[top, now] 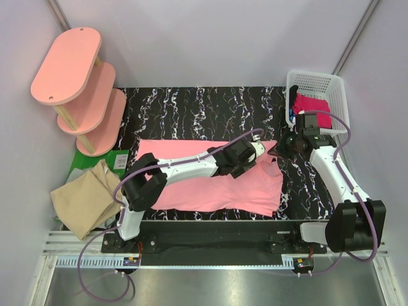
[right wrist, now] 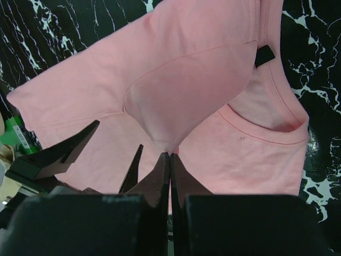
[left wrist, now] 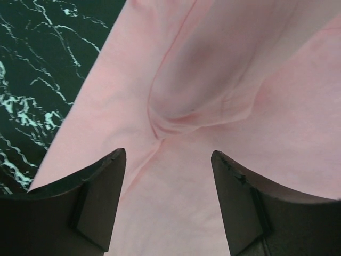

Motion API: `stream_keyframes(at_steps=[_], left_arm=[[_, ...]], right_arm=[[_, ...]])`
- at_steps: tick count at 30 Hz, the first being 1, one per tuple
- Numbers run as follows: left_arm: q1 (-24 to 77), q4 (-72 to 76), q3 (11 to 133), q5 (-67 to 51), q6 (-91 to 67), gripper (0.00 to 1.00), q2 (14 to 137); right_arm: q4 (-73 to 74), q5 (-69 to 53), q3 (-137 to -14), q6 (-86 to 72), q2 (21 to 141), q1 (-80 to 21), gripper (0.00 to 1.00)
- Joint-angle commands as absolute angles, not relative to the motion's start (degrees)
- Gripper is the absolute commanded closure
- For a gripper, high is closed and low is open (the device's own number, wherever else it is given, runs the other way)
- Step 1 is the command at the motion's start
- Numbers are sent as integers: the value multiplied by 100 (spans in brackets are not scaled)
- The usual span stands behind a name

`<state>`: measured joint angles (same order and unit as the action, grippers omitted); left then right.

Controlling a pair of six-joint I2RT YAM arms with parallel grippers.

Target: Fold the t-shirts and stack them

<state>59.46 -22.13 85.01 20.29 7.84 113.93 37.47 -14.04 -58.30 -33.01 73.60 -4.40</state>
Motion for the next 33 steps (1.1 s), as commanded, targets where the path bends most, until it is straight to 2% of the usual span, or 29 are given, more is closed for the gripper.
stream_keyframes(at_steps=[1, 7, 13, 22, 28, 33], left_arm=[[6047, -2092, 8491, 1495, 80, 31, 11074], [6073, -2320, 8621, 1126, -438, 32, 11477], [6056, -3102, 9360, 423, -1124, 32, 11961], [5915, -3419, 10098, -316, -1670, 36, 12489], [5626, -3340, 10020, -711, -2144, 40, 12604], [5195, -2910, 9423, -739, -2408, 45, 12219]], right_arm=[[3647, -1345, -6117, -3357, 7471, -475, 100], [3656, -1354, -6179, -3375, 7506, -475, 100], [3718, -1327, -6302, -3366, 7523, -483, 100], [3867, -1362, -6355, -3296, 7453, -475, 100], [3911, -1362, -6346, -3243, 7383, -483, 100], [3937, -1424, -6381, -3217, 7400, -475, 100]])
